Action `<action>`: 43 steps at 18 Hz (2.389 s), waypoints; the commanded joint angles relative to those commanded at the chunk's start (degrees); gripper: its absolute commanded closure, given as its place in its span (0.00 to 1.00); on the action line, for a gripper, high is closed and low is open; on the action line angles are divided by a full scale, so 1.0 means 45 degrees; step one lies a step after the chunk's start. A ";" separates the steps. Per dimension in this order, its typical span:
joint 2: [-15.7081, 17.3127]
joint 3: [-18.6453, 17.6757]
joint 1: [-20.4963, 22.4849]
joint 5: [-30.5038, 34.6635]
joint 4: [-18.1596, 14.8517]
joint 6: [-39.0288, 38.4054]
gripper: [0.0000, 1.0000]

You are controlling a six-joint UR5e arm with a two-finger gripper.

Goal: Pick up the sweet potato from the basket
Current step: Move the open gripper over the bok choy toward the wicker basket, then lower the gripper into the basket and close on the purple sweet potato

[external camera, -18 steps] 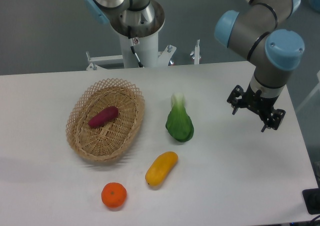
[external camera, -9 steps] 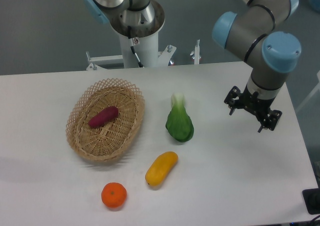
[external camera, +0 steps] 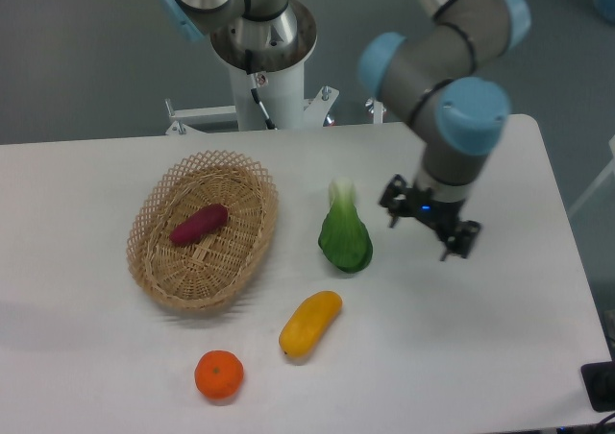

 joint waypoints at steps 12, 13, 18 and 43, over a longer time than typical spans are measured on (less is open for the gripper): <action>0.0314 -0.1701 -0.4024 0.0019 0.0020 -0.2147 0.00; 0.0314 -0.1838 -0.4278 0.0020 0.0039 -0.2421 0.00; 0.0295 -0.2560 -0.5314 0.0039 0.0078 -0.2853 0.00; 0.0099 -0.3422 -0.6312 0.0722 0.2637 -0.5607 0.83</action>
